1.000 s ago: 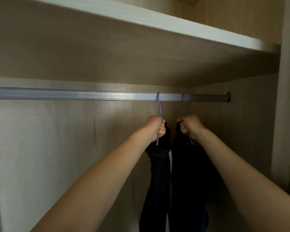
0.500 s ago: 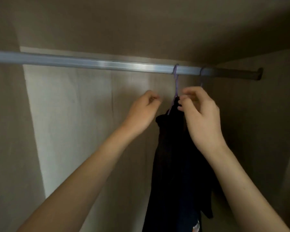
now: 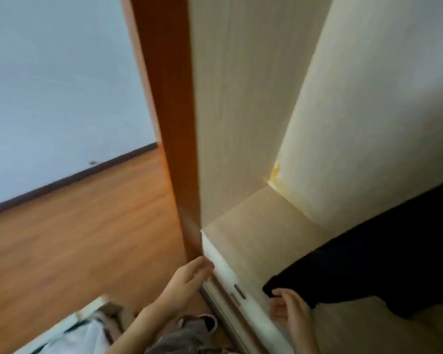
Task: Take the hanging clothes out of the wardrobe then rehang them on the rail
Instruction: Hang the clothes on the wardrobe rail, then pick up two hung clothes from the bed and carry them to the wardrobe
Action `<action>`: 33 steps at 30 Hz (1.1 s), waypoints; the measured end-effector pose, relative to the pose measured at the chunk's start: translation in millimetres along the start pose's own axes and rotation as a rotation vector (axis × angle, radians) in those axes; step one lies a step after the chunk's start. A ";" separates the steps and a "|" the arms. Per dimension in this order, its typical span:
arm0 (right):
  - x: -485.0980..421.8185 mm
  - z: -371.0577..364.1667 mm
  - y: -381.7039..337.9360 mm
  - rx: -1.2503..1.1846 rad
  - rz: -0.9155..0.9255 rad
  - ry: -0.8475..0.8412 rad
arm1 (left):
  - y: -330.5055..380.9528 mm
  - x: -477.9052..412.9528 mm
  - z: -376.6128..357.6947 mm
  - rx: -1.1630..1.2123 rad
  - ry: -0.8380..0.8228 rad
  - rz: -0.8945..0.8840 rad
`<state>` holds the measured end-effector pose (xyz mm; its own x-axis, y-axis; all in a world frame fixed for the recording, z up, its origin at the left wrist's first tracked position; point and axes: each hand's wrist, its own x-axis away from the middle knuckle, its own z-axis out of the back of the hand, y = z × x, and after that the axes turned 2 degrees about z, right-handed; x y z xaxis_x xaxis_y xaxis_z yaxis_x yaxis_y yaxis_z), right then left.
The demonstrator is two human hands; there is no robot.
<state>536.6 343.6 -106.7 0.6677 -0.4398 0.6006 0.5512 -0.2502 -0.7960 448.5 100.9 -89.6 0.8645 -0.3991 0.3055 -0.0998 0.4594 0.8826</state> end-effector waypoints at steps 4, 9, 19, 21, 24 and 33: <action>-4.5 -47.8 44.0 0.205 -0.087 -0.142 | -64.4 82.5 31.8 0.057 0.263 0.206; -6.7 -143.8 35.5 0.342 -0.091 -0.452 | -112.4 156.1 55.4 0.255 0.614 0.427; -30.7 -359.4 19.6 0.767 0.049 -0.840 | -203.3 217.9 92.1 0.664 1.094 0.804; -37.0 -400.0 17.3 0.807 0.054 -0.866 | -219.5 210.3 122.2 0.696 1.115 0.828; -41.5 -453.7 0.8 0.844 0.058 -0.878 | -229.3 188.0 188.9 0.713 1.145 0.802; -85.5 -610.5 -55.4 0.977 0.095 -0.884 | -263.3 117.7 376.9 0.691 1.247 0.680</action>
<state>143.5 -131.5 -160.0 0.6177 0.3795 0.6888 0.3672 0.6353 -0.6793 390.9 -366.1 -151.4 0.3768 0.7598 0.5299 -0.5172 -0.3020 0.8008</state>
